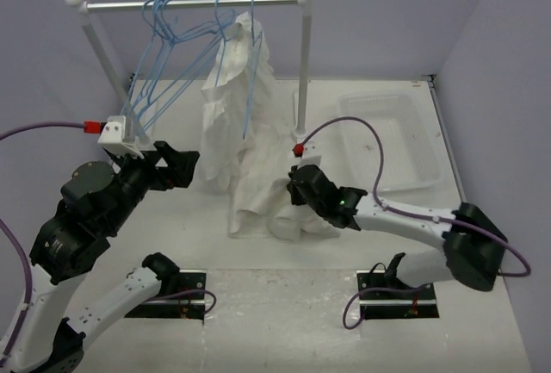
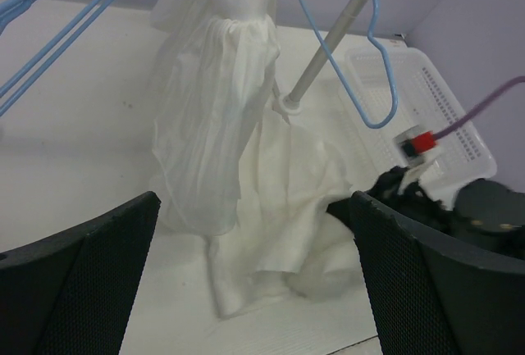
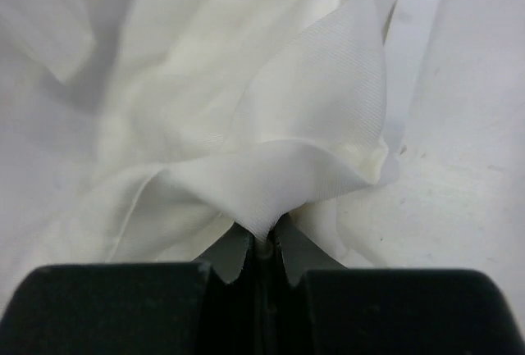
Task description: Remove the skirt from the hanger
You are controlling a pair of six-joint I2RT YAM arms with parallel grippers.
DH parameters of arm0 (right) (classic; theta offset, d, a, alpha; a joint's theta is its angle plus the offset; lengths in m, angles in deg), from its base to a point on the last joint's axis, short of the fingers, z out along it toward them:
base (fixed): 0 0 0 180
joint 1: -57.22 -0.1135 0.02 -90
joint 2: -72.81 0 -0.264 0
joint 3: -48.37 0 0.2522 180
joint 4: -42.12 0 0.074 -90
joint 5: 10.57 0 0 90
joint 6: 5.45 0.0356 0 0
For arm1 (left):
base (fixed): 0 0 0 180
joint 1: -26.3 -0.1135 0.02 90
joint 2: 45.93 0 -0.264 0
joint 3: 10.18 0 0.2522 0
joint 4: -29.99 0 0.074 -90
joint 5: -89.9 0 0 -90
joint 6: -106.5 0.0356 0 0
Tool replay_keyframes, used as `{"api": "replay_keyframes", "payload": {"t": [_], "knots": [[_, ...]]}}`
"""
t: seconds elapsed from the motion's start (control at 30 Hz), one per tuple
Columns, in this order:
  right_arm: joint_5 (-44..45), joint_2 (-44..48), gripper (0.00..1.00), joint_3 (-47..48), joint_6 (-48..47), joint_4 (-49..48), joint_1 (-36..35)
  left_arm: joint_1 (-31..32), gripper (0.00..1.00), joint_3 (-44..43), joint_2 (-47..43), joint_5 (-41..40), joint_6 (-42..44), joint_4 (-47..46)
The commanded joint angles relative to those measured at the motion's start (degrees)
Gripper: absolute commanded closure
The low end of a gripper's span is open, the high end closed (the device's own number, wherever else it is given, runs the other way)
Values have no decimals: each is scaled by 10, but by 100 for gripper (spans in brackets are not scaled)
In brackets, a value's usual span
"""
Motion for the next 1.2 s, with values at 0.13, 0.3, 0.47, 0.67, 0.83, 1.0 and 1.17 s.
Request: {"api": "replay_keyframes", "payload": {"t": [0.13, 0.3, 0.47, 0.67, 0.83, 1.0, 1.17], "knots": [[185, 255, 100, 73, -137, 0, 20, 2, 0, 37, -18, -21, 5, -26], [202, 309, 100, 152, -243, 7, 94, 1, 0, 45, -22, -35, 5, -30], [189, 298, 100, 240, -301, 38, 214, 2, 0, 55, -23, -45, 2, -36], [90, 240, 100, 332, -266, 172, 367, 1, 0, 57, -21, -60, -4, -37], [-73, 192, 100, 368, -205, 264, 472, 1, 0, 59, -15, -69, -6, -42], [-152, 133, 100, 409, -183, 322, 505, 2, 0, 57, -6, -79, -7, -44], [-131, 45, 100, 424, -147, 326, 539, 1, 0, 59, 4, -80, -10, -48]]}}
